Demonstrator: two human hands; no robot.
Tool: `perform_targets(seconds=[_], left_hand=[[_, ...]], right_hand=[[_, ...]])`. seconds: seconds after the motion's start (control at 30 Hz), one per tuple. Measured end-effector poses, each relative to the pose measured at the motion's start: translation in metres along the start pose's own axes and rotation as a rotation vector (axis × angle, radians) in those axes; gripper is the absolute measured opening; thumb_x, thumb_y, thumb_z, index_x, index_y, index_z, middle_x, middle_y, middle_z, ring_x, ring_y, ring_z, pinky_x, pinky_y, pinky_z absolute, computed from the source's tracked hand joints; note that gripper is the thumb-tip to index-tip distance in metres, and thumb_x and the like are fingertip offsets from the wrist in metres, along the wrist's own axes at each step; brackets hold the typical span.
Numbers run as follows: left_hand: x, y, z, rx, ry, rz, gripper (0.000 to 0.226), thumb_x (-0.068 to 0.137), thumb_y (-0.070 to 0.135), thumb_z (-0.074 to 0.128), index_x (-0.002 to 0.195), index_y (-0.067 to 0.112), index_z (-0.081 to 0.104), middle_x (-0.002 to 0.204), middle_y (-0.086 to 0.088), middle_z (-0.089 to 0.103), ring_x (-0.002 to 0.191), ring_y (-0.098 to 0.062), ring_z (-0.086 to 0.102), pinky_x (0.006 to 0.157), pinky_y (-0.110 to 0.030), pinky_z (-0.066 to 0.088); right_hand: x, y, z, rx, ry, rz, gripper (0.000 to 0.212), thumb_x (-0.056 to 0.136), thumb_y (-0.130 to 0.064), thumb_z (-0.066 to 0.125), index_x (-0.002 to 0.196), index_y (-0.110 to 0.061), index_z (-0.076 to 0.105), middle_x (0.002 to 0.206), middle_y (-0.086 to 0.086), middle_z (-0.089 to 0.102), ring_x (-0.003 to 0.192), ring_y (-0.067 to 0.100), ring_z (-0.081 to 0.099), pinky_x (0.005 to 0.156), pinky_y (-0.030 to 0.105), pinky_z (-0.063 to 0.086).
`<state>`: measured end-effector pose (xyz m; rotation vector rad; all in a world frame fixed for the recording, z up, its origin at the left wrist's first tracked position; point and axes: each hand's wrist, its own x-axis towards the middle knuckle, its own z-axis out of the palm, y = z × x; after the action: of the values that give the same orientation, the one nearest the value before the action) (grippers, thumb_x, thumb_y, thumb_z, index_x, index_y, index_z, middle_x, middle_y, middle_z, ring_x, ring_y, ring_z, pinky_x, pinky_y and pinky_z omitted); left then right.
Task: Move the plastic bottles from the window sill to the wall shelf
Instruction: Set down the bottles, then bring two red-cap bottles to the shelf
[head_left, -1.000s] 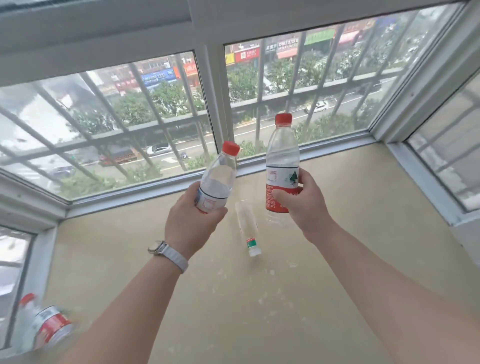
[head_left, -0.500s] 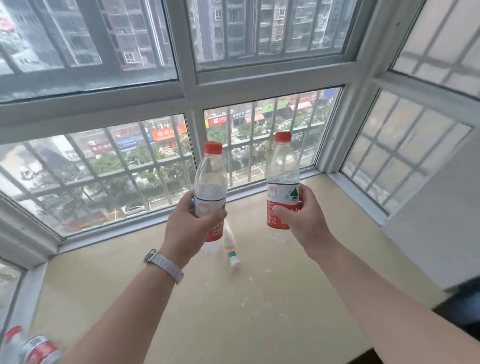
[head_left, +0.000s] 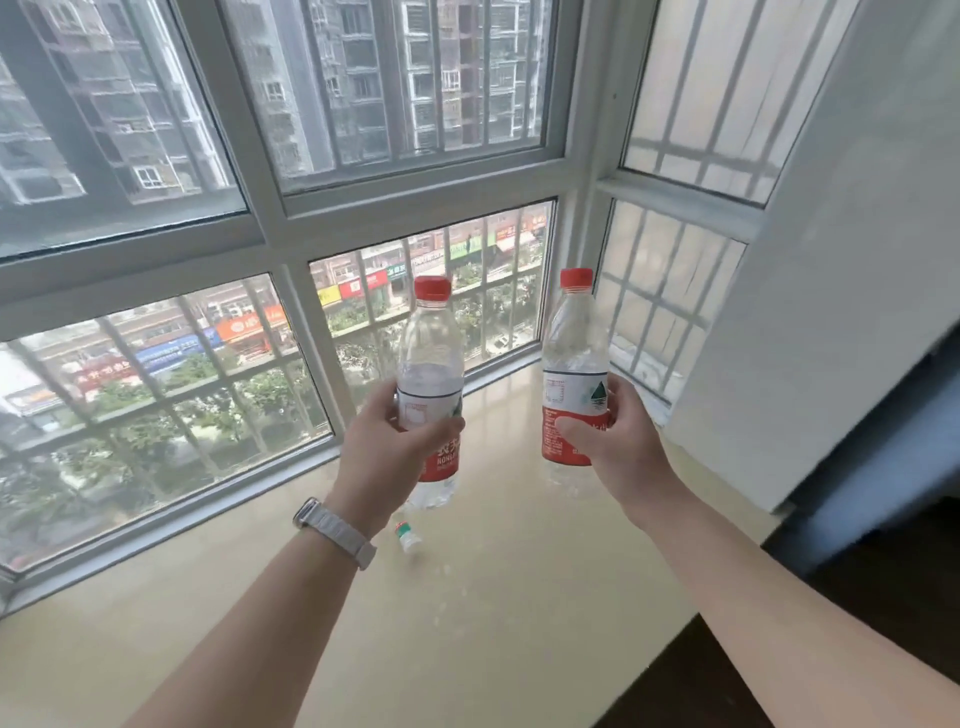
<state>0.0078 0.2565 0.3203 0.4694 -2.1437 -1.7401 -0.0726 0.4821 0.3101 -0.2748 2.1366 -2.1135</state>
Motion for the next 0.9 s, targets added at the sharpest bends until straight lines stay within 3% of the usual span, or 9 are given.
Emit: perform_targets(seconds=[0.17, 0.3, 0.43, 0.53, 0.6, 0.7, 0.8, 0.9], left_hand=[[0.012, 0.019, 0.070, 0.005, -0.124, 0.029, 0.042, 0.072, 0.017, 0.086, 0.106, 0.032, 0.066, 0.091, 0.007, 0.075, 0.082, -0.009, 0.072, 0.070, -0.027, 0.055], [0.023, 0.037, 0.142, -0.012, -0.225, 0.047, 0.038, 0.071, 0.015, 0.085, 0.096, 0.037, 0.068, 0.088, 0.005, 0.076, 0.079, -0.012, 0.073, 0.073, -0.034, 0.057], [0.030, 0.057, 0.224, -0.026, -0.337, 0.058, 0.039, 0.072, 0.017, 0.085, 0.103, 0.034, 0.068, 0.092, 0.003, 0.077, 0.085, -0.017, 0.074, 0.076, -0.038, 0.058], [0.031, 0.075, 0.286, -0.070, -0.412, 0.046, 0.038, 0.070, 0.022, 0.084, 0.104, 0.031, 0.070, 0.096, 0.000, 0.077, 0.090, -0.022, 0.074, 0.080, -0.043, 0.059], [0.029, 0.091, 0.328, -0.085, -0.464, 0.053, 0.036, 0.072, 0.018, 0.085, 0.103, 0.027, 0.070, 0.093, 0.000, 0.077, 0.088, -0.020, 0.074, 0.078, -0.040, 0.058], [0.022, 0.114, 0.391, -0.078, -0.564, 0.098, 0.035, 0.074, 0.017, 0.084, 0.105, 0.021, 0.070, 0.091, -0.001, 0.077, 0.085, -0.019, 0.074, 0.074, -0.036, 0.057], [0.011, 0.128, 0.450, -0.060, -0.665, 0.128, 0.043, 0.068, 0.026, 0.083, 0.108, 0.019, 0.070, 0.094, -0.002, 0.077, 0.087, -0.020, 0.074, 0.075, -0.036, 0.059], [-0.006, 0.137, 0.505, -0.046, -0.757, 0.146, 0.035, 0.074, 0.017, 0.084, 0.107, 0.018, 0.070, 0.093, -0.003, 0.077, 0.086, -0.021, 0.075, 0.074, -0.035, 0.059]], right_hand=[[0.004, 0.003, -0.066, -0.006, 0.119, 0.008, 0.047, 0.080, -0.002, 0.072, 0.112, -0.032, 0.054, 0.104, -0.005, 0.067, 0.086, 0.004, 0.067, 0.066, 0.018, 0.053], [0.011, 0.003, -0.133, -0.024, 0.223, 0.017, 0.051, 0.080, -0.003, 0.072, 0.118, -0.030, 0.051, 0.106, -0.007, 0.066, 0.089, 0.002, 0.066, 0.071, 0.020, 0.053], [0.023, 0.002, -0.208, -0.012, 0.333, 0.014, 0.053, 0.076, -0.007, 0.074, 0.118, -0.031, 0.052, 0.107, -0.006, 0.067, 0.095, 0.009, 0.067, 0.080, 0.031, 0.056], [0.023, -0.002, -0.262, -0.007, 0.414, -0.010, 0.053, 0.079, -0.002, 0.073, 0.119, -0.030, 0.052, 0.107, -0.007, 0.066, 0.089, 0.001, 0.066, 0.076, 0.025, 0.055], [0.021, -0.004, -0.300, 0.019, 0.456, -0.007, 0.053, 0.078, -0.001, 0.073, 0.118, -0.029, 0.053, 0.107, -0.005, 0.067, 0.088, 0.002, 0.067, 0.075, 0.024, 0.054], [0.015, -0.007, -0.358, 0.032, 0.538, -0.013, 0.054, 0.070, -0.011, 0.077, 0.114, -0.035, 0.055, 0.106, -0.004, 0.070, 0.094, 0.010, 0.069, 0.079, 0.033, 0.056], [0.001, -0.011, -0.414, 0.028, 0.637, -0.031, 0.050, 0.076, -0.002, 0.075, 0.114, -0.029, 0.056, 0.103, -0.002, 0.070, 0.088, 0.005, 0.068, 0.072, 0.024, 0.054], [-0.018, -0.012, -0.463, 0.018, 0.715, -0.027, 0.048, 0.079, 0.001, 0.072, 0.115, -0.027, 0.055, 0.103, -0.005, 0.069, 0.086, 0.002, 0.068, 0.071, 0.020, 0.054]])
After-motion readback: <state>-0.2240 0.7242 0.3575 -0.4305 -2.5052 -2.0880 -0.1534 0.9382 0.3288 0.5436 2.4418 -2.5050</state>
